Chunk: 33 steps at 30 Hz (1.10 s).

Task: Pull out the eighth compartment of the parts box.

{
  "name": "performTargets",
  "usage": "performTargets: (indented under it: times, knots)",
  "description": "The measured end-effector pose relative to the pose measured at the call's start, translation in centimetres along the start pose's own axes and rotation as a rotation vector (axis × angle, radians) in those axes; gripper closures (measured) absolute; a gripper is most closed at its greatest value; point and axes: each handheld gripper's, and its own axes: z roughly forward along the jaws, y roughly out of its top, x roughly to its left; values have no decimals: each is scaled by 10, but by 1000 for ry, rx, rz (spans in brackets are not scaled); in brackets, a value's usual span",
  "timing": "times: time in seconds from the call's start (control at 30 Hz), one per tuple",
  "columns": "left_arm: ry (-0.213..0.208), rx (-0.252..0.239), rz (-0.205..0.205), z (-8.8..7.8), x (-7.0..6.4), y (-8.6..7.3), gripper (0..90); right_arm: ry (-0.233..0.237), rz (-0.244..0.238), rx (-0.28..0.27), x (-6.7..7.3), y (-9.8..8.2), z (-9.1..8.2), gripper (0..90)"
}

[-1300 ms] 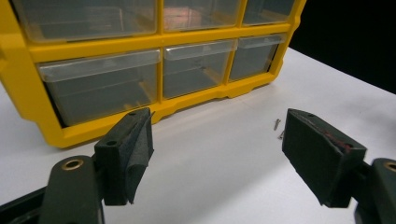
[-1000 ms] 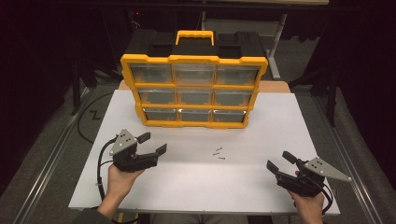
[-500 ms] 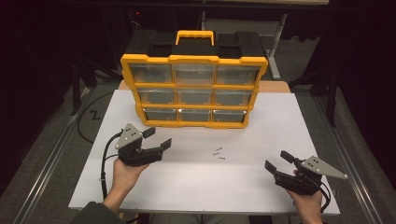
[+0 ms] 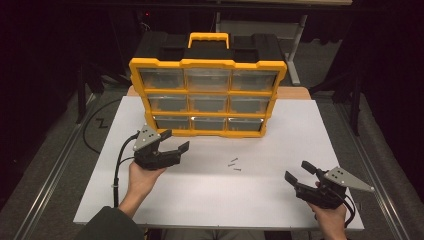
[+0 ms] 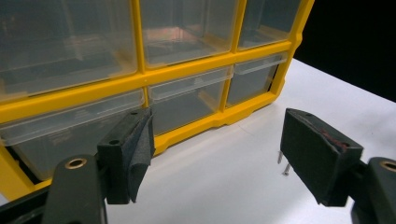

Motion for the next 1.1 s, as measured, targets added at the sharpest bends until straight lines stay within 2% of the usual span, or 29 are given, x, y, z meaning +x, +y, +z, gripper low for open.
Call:
performTargets:
  times: [0.13,0.33,0.6,0.8,0.9,1.1]
  knots:
    - [3,2,11,3,-2,2,262,-1,-1,-1,0,0,0,265]
    - [3,23,-3,11,-1,5,263,-5,3,2,0,0,0,264]
    - [-7,23,-33,20,2,11,282,-7,11,2,1,0,1,264]
    - [24,9,-36,26,3,15,295,-18,16,-4,-1,0,0,264]
    - [33,17,-33,29,4,17,299,-18,14,-4,0,0,0,265]
    - [34,64,-2,40,3,22,310,-16,14,-3,0,0,0,265]
